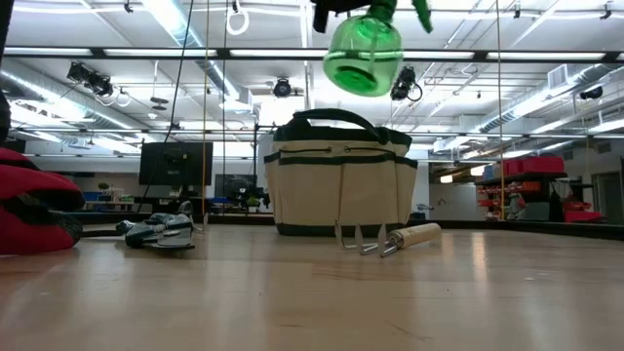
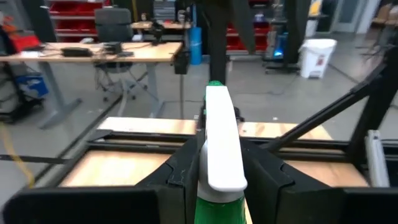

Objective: Pick & Place Garden tools in Gardening bag
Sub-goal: Put the green spray bottle into the gardening bag

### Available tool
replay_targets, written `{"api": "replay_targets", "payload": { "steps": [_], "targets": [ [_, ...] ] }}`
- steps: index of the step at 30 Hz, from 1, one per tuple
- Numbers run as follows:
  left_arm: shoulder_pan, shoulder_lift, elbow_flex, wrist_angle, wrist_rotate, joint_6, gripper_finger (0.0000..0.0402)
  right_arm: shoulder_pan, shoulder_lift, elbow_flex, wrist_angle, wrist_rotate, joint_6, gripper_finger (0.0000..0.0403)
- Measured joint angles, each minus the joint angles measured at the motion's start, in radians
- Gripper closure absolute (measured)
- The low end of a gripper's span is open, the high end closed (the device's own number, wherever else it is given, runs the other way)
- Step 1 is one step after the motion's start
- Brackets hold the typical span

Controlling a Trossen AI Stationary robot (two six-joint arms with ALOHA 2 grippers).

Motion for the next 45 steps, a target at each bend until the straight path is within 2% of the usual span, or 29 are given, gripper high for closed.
{"api": "replay_targets", "payload": {
  "steps": [11,23,33,45],
  "targets": [
    [0.001,-0.138,0.0,-0.198,-0.118,0.05,0.0302,0.0,0.0,0.0,0.012,0.002,-0.017,0.0268],
    [0.016,-0.132,-0.031,-0.245,-0.189,0.029,0.03,0.0,0.001,0.0,0.031,0.036,-0.027,0.0268],
    [0.075,-0.132,-0.089,-0.195,-0.198,0.032,0.03,0.0,0.001,0.0,0.043,0.036,-0.037,0.0268],
    [0.13,-0.095,-0.089,-0.143,-0.107,0.023,0.0298,0.0,0.001,0.0,0.045,0.036,-0.038,0.0268]
  ]
}}
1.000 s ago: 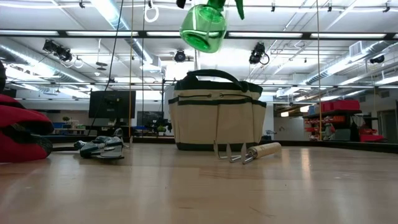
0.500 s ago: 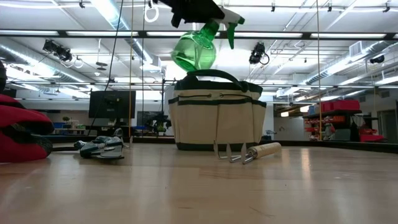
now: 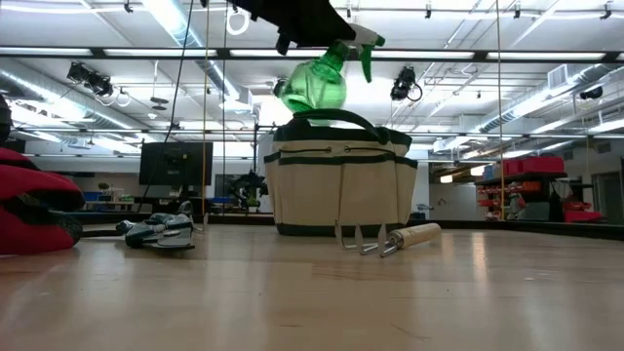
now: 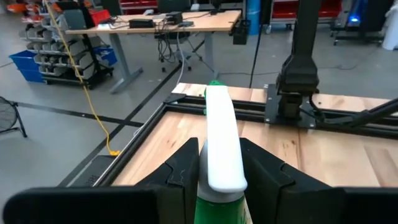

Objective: Pick & Place Garden tools in Gardening bag
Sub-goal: Put the green spray bottle into the gardening bag

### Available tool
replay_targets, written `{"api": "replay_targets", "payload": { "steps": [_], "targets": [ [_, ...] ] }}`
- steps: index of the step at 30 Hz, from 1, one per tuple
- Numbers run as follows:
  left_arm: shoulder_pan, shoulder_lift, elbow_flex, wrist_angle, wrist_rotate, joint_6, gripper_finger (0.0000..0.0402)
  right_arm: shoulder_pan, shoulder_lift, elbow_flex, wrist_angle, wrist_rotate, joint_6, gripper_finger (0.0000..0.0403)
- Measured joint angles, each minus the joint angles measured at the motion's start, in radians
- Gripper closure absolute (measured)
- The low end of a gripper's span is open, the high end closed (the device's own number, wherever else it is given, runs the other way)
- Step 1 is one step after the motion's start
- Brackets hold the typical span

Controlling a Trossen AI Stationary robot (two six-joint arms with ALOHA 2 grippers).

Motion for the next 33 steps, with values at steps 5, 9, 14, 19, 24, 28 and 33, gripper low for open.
{"api": "replay_targets", "payload": {
  "steps": [5,9,14,19,24,28,33],
  "targets": [
    [0.012,0.032,-0.001,0.031,-0.001,0.0,0.0298,0.0,0.0,0.0,0.007,0.0,0.0,0.0268],
    [0.027,0.049,-0.001,0.06,-0.002,0.0,0.0297,0.0,0.0,0.0,0.008,0.001,0.0,0.0268],
    [0.036,0.069,-0.001,0.071,-0.001,-0.005,0.0296,0.0,0.0,0.0,0.008,0.021,-0.003,0.0268],
    [0.036,0.071,-0.001,0.073,-0.001,-0.005,0.0296,0.0,0.0,0.0,0.008,0.025,-0.016,0.0268],
    [0.025,0.055,-0.001,0.097,0.012,0.023,0.0296,0.0,0.0,0.0,0.023,0.026,-0.019,0.0268],
    [0.019,0.031,-0.001,0.096,0.027,0.027,0.0296,0.0,0.0,0.0,0.025,0.026,-0.019,0.0268],
    [0.012,0.018,0.0,0.096,0.054,0.05,0.0296,0.0,0.0,0.0,0.039,0.026,-0.019,0.0268]
  ]
}}
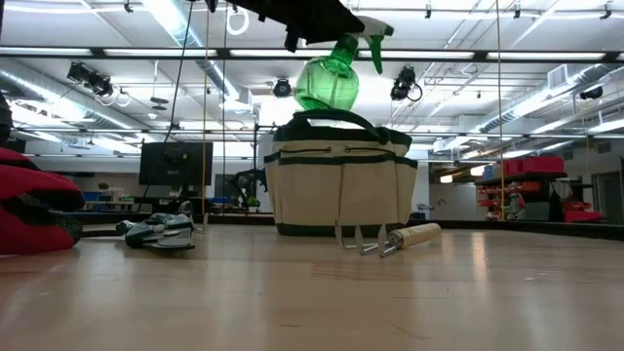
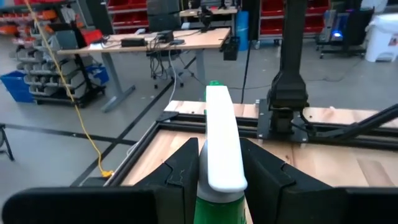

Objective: Pick & Place Garden tools in Gardening bag
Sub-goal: Put the green spray bottle into the gardening bag

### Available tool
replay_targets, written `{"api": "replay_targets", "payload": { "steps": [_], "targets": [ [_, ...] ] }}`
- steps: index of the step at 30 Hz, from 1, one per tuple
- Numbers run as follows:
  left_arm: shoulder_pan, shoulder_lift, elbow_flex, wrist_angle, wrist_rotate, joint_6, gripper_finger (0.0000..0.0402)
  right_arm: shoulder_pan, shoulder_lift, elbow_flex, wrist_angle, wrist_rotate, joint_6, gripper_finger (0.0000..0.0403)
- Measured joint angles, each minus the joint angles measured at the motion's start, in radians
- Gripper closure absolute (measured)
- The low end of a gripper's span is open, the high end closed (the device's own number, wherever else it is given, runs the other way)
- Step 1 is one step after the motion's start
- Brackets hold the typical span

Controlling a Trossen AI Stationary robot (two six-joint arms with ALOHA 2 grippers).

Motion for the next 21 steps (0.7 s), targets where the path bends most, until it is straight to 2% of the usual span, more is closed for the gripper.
{"api": "replay_targets", "payload": {
  "steps": [6,16,21],
  "targets": [
    [-0.003,0.001,0.0,-0.019,0.043,0.004,0.0296,0.0,0.0,0.0,0.007,0.0,-0.002,0.0268],
    [-0.003,-0.008,0.0,-0.029,0.045,-0.008,0.0296,0.0,0.0,0.0,0.007,0.001,-0.001,0.0268],
    [-0.008,-0.041,0.0,-0.062,0.098,-0.027,0.0297,0.0,0.0,0.0,0.008,0.001,0.002,0.0268]
  ]
}}
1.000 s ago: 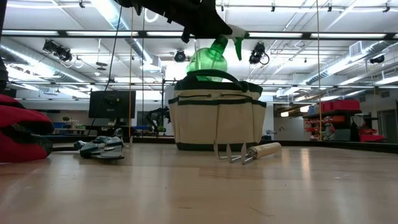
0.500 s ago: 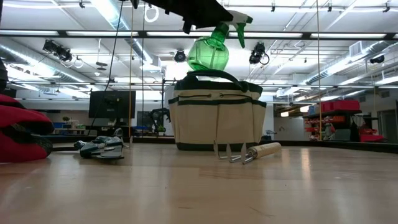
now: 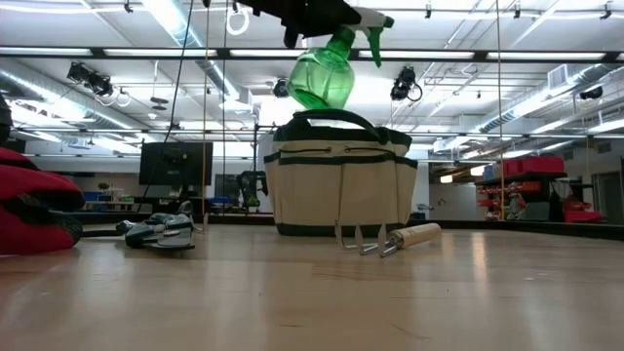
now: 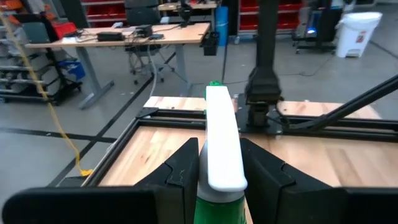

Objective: Pick & Place Garden tools in Gardening bag
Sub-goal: Put the green spray bottle into the gardening bag

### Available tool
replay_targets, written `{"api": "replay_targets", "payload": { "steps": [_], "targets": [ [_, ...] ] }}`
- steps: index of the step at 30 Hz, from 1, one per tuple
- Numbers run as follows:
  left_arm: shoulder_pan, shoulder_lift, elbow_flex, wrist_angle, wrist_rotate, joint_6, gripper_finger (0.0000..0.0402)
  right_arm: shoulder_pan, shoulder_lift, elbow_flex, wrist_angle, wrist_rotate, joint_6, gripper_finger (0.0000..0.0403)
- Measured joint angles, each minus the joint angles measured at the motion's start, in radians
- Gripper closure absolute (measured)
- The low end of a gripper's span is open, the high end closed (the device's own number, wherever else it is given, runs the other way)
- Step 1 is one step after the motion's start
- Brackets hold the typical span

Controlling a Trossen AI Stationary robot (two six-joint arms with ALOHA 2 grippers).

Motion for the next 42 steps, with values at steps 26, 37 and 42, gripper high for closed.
{"api": "replay_targets", "payload": {
  "steps": [26,37,42],
  "targets": [
    [-0.003,-0.227,-0.479,0.641,0.002,0.009,0.0303,0.0,0.001,0.0,0.056,0.0,-0.002,0.0268],
    [0.019,-0.061,-0.478,0.828,-0.005,0.042,0.0301,0.0,0.001,0.0,0.062,0.033,-0.005,0.0268],
    [0.036,-0.006,-0.478,0.861,-0.007,0.056,0.0299,0.0,0.001,0.0,0.061,0.033,-0.004,0.0268]
  ]
}}
